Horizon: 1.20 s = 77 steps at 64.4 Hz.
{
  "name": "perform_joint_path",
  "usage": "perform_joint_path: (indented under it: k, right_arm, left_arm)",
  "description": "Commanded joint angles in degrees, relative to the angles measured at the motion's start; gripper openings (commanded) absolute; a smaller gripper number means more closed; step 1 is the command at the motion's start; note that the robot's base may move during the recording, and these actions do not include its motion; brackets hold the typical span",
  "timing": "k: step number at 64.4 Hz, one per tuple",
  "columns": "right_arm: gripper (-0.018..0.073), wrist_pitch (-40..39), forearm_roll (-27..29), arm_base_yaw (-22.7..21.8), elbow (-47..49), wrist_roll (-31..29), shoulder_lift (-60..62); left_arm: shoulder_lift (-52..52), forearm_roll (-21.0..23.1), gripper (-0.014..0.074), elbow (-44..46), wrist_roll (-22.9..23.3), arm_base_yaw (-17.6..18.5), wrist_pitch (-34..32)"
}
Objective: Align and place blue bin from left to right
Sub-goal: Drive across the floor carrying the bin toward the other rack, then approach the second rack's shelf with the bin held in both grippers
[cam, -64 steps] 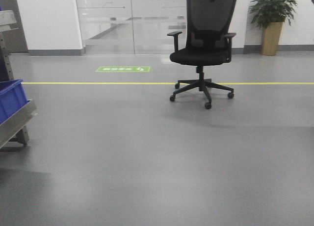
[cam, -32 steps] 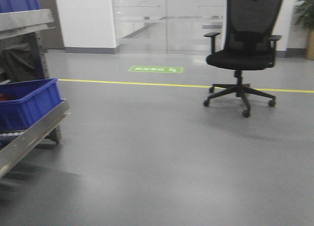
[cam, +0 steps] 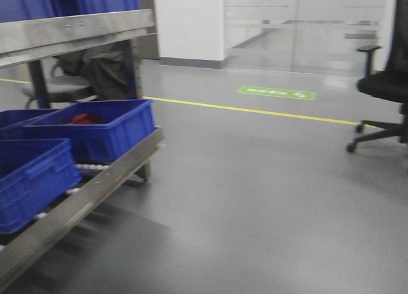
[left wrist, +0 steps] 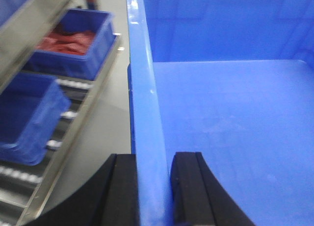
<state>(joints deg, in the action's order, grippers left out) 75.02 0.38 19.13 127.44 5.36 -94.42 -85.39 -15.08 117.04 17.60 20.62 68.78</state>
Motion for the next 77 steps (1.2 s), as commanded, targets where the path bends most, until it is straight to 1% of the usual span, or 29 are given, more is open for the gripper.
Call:
perform_joint_path:
  k: [1, 77]
  right_arm:
    - [-0.0079, -5.1, -1.2, -0.1, 0.5, -0.3, 0.8]
    - [-0.0079, -5.2, -1.2, -0.1, 0.5, -0.3, 0.8]
  left_arm:
    - [1.4, 0.4, -0.0008, 0.9, -0.7, 0.7, -5.6]
    - [1.4, 0.4, -0.0008, 0.9, -0.7, 0.7, -5.6]
